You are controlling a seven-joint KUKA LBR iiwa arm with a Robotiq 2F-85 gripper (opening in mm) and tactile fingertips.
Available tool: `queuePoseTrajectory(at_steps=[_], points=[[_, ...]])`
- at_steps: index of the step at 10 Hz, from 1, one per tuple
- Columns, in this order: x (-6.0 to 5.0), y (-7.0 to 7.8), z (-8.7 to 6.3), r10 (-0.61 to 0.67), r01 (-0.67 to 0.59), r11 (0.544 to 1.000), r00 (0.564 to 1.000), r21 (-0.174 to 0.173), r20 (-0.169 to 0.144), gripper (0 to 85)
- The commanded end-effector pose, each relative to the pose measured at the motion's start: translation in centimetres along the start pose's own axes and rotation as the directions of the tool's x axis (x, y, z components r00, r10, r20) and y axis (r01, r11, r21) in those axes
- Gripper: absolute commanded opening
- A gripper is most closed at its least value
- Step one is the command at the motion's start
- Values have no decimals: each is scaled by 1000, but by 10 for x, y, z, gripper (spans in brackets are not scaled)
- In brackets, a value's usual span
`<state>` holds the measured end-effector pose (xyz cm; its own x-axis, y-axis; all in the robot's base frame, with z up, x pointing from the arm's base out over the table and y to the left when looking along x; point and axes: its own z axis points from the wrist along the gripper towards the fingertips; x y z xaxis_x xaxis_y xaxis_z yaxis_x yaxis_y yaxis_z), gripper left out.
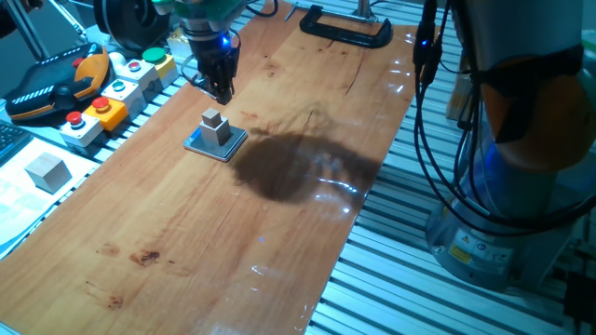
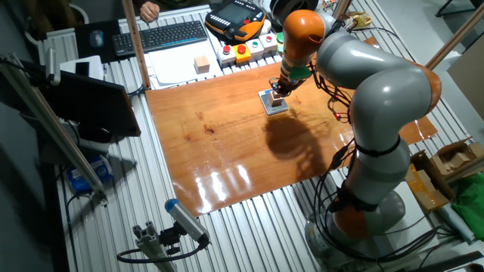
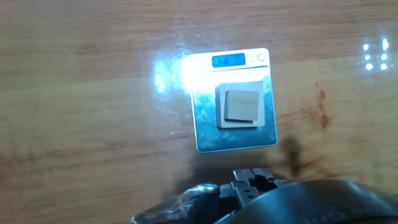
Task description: Remove the object from the scale
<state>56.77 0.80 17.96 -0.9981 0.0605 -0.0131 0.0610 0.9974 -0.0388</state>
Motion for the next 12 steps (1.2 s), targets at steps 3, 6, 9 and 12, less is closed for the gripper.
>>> queuePoseTrajectory(at_steps=[3, 6, 9, 12], points=[[-2, 1, 4, 1, -1, 1000, 1000, 2, -1, 7], [-12, -2, 17, 3, -3, 1000, 1000, -8, 14, 7], [-19, -3, 28, 7, -6, 1000, 1000, -27, 22, 7], [-22, -3, 31, 7, -6, 999, 1000, -32, 23, 7]])
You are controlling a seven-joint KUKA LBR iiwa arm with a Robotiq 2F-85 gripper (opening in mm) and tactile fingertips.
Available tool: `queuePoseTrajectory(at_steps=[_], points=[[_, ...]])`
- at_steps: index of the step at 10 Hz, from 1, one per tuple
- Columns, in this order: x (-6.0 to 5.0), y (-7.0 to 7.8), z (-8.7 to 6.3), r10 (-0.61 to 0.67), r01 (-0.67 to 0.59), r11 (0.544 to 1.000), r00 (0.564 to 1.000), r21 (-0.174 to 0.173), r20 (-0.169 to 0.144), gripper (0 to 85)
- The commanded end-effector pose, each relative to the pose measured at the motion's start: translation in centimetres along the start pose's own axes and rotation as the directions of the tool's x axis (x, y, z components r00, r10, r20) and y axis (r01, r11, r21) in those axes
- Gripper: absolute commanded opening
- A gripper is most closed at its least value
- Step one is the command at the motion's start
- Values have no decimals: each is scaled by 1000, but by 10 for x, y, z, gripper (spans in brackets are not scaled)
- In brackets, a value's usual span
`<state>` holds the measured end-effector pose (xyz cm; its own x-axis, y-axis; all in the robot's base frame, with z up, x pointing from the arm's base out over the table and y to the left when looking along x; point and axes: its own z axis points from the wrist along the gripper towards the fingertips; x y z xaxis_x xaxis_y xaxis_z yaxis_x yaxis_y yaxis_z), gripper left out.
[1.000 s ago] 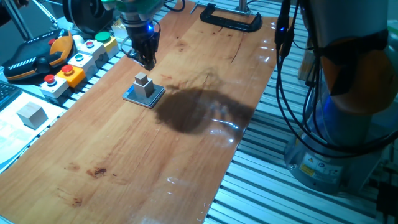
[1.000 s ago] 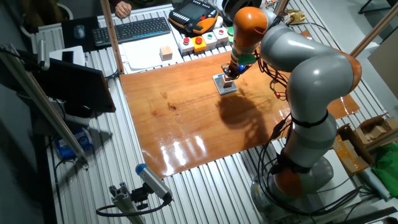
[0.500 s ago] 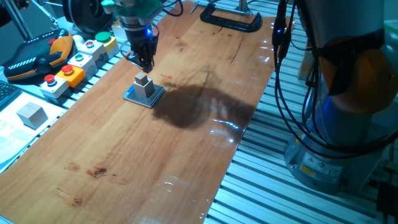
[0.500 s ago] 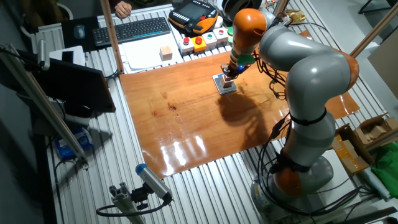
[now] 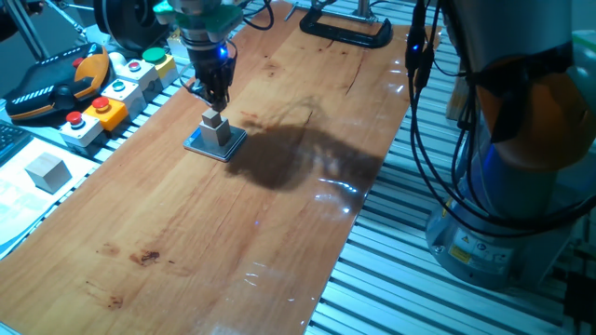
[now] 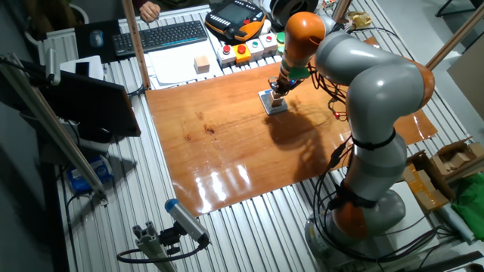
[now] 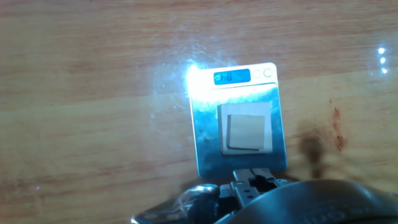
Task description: Remove the object from the scale
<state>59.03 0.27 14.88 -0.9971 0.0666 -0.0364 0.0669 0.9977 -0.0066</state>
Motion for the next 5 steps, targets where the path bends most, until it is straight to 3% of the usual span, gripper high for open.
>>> queuePoseTrajectory(at_steps=[1, 5], points=[[0, 0, 0, -2, 2, 1000, 1000, -1, -2, 7], [-2, 1, 3, -5, 5, 1000, 1000, 1, -8, 7]])
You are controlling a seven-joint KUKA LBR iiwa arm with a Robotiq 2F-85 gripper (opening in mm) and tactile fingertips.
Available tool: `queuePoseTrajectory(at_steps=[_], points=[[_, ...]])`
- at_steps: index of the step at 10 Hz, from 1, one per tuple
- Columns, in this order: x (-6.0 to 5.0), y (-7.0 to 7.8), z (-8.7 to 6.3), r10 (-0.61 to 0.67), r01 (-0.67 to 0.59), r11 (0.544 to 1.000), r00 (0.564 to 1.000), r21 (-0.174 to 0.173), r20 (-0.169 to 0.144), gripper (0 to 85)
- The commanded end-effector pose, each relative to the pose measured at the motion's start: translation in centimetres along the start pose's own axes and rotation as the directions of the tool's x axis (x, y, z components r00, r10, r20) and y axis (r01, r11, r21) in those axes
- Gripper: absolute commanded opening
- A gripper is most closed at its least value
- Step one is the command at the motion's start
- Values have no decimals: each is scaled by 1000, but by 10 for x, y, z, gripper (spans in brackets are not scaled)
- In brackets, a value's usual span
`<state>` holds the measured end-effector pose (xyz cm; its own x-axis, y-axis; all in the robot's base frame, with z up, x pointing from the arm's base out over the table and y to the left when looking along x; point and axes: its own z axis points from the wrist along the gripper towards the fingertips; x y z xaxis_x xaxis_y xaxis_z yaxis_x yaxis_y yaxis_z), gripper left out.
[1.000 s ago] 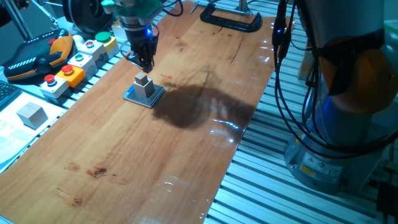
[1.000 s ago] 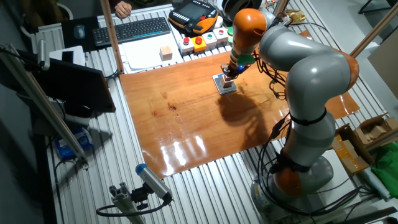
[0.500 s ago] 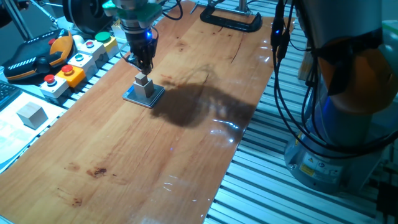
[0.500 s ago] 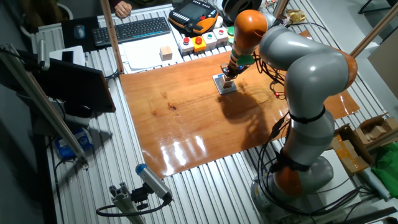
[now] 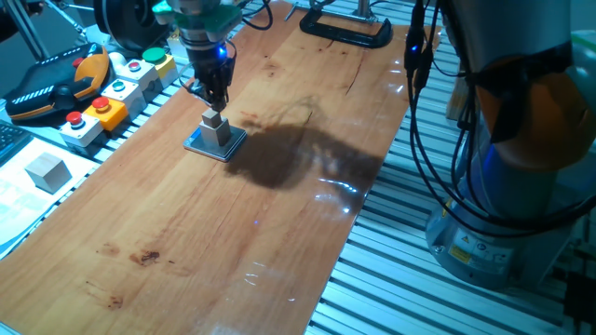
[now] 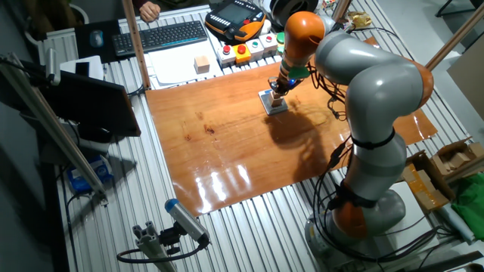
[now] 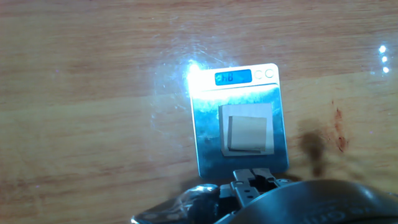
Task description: Remove the object from the scale
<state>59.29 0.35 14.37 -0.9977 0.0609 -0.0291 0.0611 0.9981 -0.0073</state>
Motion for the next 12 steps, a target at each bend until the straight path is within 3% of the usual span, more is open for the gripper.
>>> queuePoseTrajectory(at_steps=[1, 12], points=[[0, 0, 2, -2, 2, 1000, 1000, 0, -1, 7], [-4, -1, 6, -5, 5, 1000, 1000, -5, 2, 7]])
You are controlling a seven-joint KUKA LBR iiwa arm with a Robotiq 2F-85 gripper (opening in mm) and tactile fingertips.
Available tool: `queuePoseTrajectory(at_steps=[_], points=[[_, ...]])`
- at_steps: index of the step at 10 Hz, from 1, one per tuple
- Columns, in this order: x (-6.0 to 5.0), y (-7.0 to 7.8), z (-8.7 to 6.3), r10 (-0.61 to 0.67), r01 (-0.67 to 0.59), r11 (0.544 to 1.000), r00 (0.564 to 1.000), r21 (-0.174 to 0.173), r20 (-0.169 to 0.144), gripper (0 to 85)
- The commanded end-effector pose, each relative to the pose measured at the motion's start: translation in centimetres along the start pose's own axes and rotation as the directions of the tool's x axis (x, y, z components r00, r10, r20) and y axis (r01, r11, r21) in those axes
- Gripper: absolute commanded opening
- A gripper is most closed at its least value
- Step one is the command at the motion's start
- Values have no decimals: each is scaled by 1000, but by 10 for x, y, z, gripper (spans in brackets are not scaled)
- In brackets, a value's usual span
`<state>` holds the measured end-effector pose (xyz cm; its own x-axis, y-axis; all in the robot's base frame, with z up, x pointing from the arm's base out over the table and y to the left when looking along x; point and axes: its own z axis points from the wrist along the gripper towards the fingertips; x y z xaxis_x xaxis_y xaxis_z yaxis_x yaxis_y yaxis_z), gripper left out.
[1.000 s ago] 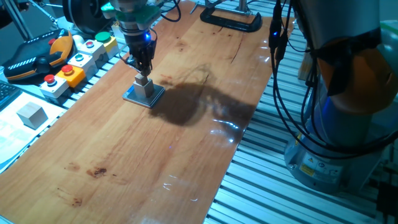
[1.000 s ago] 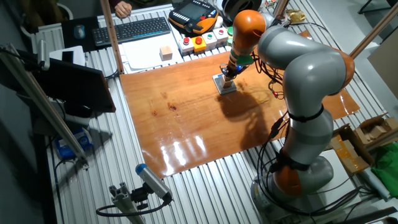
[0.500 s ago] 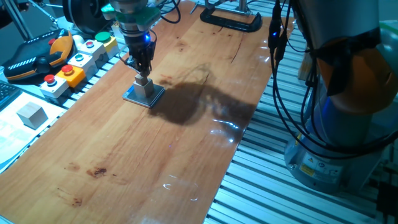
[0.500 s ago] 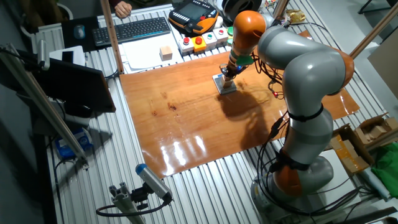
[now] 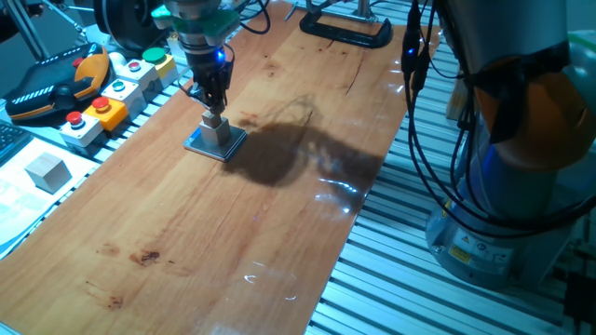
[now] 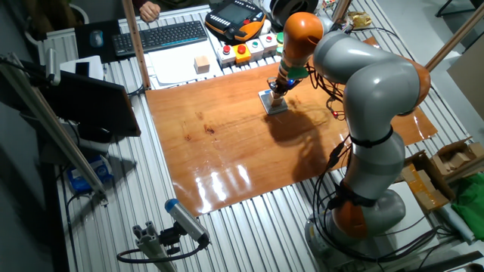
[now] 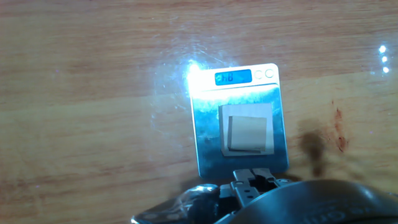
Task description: Remove the object from the scale
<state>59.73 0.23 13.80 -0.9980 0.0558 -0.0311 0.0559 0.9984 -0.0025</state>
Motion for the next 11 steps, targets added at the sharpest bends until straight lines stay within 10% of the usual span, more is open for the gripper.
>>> queuePoseTrajectory(at_steps=[1, 11], points=[[0, 0, 0, 0, 0, 1000, 1000, 0, 3, 7], [0, 0, 0, -90, 91, 995, 996, 44, -21, 7]])
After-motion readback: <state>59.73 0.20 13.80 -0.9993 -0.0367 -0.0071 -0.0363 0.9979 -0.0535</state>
